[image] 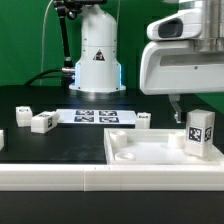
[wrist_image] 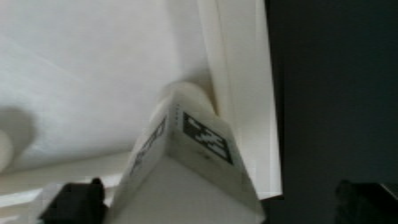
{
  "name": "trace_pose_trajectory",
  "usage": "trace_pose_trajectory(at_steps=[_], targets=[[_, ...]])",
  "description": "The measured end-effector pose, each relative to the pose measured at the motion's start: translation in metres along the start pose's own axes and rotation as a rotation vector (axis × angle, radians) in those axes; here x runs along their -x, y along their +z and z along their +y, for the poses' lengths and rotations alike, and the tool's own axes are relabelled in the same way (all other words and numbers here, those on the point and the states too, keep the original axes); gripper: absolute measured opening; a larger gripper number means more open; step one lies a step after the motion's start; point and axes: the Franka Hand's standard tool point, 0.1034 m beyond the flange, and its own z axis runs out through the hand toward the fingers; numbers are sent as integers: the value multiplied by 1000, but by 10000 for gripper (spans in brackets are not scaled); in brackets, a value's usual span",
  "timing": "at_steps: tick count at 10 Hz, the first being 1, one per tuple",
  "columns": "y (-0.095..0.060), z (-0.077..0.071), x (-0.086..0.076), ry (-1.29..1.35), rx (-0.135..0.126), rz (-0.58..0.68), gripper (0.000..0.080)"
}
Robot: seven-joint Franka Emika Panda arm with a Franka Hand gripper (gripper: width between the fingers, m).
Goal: Assemble one leg
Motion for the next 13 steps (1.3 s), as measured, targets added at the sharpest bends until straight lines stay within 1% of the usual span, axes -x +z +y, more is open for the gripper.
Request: trace_pose_trajectory(at_steps=[4,6,7,8,9,10,11,13], targets=[[1,7,0,-302,1,-1,649],[1,7,0,-415,1,-2,649],[2,8,0,-427,-2,-3,649],[2,8,1,-427,-2,-3,546],[2,7,1,-427,-2,-4,410],[2,8,0,-427,-1,-3,410],[2,9,0,-424,0,-4,292],[3,10,0,-394,-1,-4,292]])
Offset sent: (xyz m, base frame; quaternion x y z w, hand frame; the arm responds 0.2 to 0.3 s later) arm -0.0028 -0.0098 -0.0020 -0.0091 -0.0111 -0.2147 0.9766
